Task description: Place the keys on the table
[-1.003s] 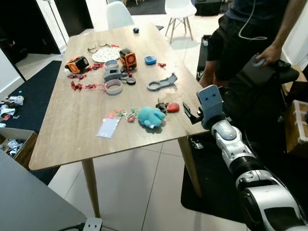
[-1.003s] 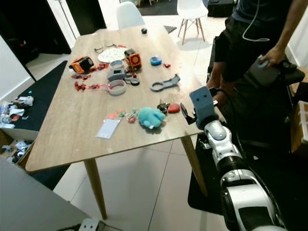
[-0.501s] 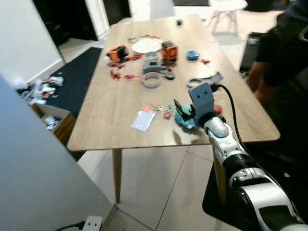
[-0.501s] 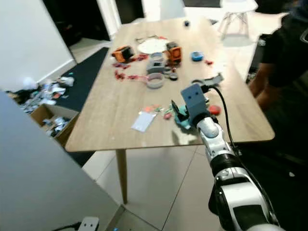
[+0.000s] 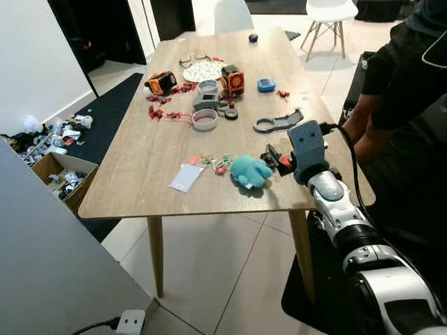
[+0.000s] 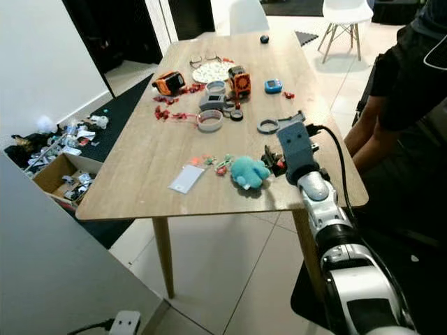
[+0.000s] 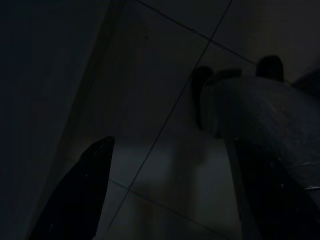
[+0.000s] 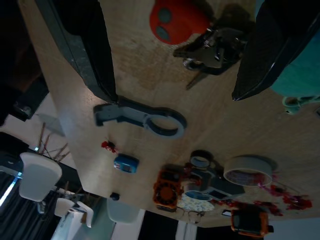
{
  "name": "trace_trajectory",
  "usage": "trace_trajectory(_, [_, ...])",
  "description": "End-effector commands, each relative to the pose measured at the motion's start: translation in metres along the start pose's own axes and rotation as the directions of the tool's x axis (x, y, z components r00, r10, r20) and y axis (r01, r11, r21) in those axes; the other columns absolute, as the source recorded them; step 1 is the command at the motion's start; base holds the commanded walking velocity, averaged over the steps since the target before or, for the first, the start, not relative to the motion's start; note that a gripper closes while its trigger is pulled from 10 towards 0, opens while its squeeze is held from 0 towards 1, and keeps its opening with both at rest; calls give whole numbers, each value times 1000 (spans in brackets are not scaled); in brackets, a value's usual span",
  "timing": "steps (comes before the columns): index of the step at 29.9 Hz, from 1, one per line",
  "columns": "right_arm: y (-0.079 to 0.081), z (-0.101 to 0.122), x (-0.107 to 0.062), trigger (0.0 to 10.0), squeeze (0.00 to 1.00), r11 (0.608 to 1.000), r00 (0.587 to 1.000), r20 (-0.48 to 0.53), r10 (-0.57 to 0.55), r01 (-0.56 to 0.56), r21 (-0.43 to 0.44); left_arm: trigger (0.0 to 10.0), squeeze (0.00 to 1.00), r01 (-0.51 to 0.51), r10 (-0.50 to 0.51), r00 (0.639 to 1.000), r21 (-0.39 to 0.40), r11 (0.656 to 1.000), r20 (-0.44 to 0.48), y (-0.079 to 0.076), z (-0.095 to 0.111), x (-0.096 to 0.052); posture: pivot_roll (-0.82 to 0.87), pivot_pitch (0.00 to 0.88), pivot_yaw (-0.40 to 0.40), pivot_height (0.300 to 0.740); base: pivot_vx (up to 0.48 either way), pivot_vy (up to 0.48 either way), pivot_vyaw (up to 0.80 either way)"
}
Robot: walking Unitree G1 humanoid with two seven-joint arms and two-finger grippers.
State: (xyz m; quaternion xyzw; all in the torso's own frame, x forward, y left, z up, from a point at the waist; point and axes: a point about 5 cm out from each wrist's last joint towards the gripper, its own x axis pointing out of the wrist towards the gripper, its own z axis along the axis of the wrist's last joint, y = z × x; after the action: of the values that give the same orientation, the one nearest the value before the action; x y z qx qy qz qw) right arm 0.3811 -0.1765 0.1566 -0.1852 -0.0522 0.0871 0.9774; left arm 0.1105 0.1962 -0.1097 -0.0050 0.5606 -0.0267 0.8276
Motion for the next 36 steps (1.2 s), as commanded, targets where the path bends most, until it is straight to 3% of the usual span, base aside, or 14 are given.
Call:
trace_trajectory(1, [4,-5,0,10000,0,1000,999,-33,2,-2,4,10000,0,20,-20,999,-5,1000,-40,-3,-11,-1,-109,89,98,740,0,0,0])
trace_trajectory(6, [3,-6,-1,10000,0,1000,999,-36,-1,1,2,10000,0,43,-43,998,2,999,-38,-4,-10,-1,-112,88,99,740,0,0,0])
trace_trajectory(13, [2,-7,-1,10000,0,1000,999,-43,-8,7,-5,10000,0,48,-48,998,9,999,-44,-5,-10,-1,-114,84,98,740,0,-454,0])
trace_trajectory(15, [0,-8,-1,10000,0,1000,998,-58,-20,20,-13,10000,0,37,-37,999,-23,999,-34,-5,-10,-1,-114,84,98,740,0,0,0])
trace_trajectory(21, [-2,-9,-2,10000,0,999,997,-66,-28,26,-29,10000,0,34,-34,999,-4,999,-35,-4,-9,-1,-114,84,98,740,0,0,0])
trace_trajectory(24, [0,-8,-2,10000,0,996,998,-59,28,-33,-77,10000,0,36,-36,999,-5,999,-35,-4,-10,-1,-114,84,98,740,0,0,0])
trace_trajectory(29, [7,-4,-1,10000,0,992,993,-24,116,-117,-46,10000,0,36,-36,999,-4,999,-35,-4,-9,0,-114,87,100,740,0,0,0])
trace_trajectory(30, [9,-1,-2,10000,812,989,990,1,145,-144,-28,10000,0,36,-36,999,-3,999,-35,-4,-9,0,-114,87,100,740,0,0,0])
trace_trajectory(31, [11,3,-2,10000,1000,983,983,30,182,-182,13,10000,0,39,-39,999,0,999,-38,-4,-9,0,-114,87,100,740,0,0,0])
trace_trajectory(36, [14,8,-2,10000,1000,966,967,70,245,-249,61,10000,0,41,-41,998,13,999,-44,-4,-9,0,-114,87,100,740,0,0,0])
